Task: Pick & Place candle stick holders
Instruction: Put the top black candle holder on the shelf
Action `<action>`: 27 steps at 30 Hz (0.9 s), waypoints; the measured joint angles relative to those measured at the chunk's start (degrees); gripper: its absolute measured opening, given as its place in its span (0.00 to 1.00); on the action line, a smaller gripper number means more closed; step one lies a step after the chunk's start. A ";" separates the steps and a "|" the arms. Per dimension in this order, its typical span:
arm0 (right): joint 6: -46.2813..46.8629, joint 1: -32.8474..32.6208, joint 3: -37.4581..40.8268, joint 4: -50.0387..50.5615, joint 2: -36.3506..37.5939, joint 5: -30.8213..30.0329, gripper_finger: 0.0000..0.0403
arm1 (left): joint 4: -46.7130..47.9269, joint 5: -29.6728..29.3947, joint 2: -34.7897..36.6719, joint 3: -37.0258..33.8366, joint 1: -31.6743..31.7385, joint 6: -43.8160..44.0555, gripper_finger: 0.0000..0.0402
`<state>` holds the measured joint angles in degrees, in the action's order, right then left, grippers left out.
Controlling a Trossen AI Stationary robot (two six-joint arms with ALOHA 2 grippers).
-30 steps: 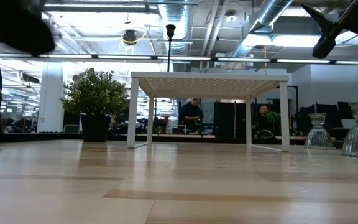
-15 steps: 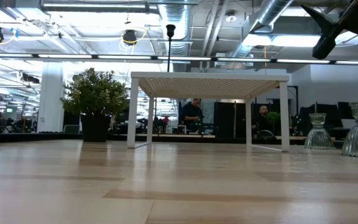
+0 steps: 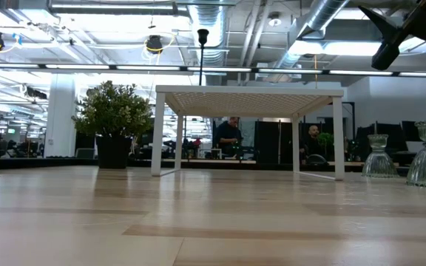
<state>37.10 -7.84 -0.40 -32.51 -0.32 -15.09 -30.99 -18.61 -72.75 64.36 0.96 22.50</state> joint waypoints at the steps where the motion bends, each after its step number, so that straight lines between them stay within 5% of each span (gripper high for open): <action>1: 0.00 0.02 -0.01 -0.02 0.00 0.00 0.39 | 0.12 0.14 -1.16 0.30 0.55 0.26 0.04; 6: 0.38 0.00 -0.02 -0.04 0.00 0.00 0.39 | 5.18 -0.70 -6.15 4.41 2.27 -2.19 0.03; 14: 0.86 0.00 -0.01 -0.03 -0.02 0.00 0.39 | 25.95 -11.94 -14.02 18.90 2.07 -15.17 0.03; 27: 0.87 0.02 -0.02 0.13 -0.01 0.00 0.39 | 27.09 -18.88 -23.88 21.31 4.59 -18.09 0.03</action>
<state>37.98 -7.81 -0.43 -32.38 -0.33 -15.09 -3.90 -37.49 -96.63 85.67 5.55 4.41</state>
